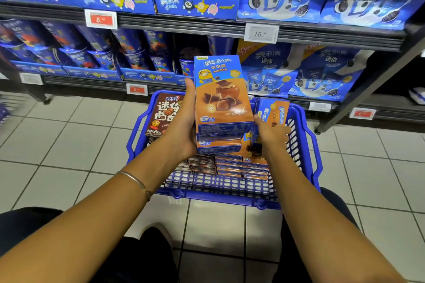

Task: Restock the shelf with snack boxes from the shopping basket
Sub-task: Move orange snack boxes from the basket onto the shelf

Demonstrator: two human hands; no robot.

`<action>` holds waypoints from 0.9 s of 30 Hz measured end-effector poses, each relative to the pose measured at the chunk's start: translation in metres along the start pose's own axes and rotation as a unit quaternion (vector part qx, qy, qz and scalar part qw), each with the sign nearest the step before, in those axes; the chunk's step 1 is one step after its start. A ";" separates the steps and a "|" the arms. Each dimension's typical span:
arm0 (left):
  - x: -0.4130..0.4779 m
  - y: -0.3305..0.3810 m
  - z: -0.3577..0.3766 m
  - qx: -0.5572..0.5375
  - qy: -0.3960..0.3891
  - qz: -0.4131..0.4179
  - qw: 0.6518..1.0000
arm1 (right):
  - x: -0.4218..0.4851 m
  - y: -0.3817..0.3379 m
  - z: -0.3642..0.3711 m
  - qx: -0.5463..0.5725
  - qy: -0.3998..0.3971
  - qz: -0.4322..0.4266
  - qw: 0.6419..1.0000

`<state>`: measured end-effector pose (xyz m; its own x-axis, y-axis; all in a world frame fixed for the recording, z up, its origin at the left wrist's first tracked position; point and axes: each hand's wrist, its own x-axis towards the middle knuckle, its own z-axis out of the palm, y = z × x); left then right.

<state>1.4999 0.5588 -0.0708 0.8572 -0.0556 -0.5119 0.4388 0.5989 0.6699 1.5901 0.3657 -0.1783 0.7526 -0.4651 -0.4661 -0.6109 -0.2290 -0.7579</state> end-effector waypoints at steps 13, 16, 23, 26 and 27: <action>0.002 0.001 0.000 0.018 0.002 -0.005 1.000 | -0.040 -0.025 -0.013 0.306 -0.061 -0.154 0.937; 0.001 -0.001 0.000 0.023 -0.001 -0.006 1.000 | -0.065 -0.058 -0.032 0.406 -0.109 -0.182 0.889; -0.005 -0.001 -0.008 -0.004 0.017 -0.007 1.000 | -0.126 -0.111 -0.059 0.444 -0.187 -0.238 0.843; -0.003 0.000 -0.014 -0.011 0.027 -0.008 1.000 | -0.139 -0.118 -0.052 0.441 -0.218 -0.259 0.831; -0.001 0.002 -0.016 -0.017 0.030 -0.009 0.999 | -0.142 -0.118 -0.048 0.427 -0.230 -0.275 0.830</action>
<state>1.4954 0.5728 -0.0775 0.8316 -0.0192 -0.5550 0.4435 0.6245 0.6429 1.5433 0.4182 -0.0008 0.9943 -0.0701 0.0807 0.1046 0.4828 -0.8695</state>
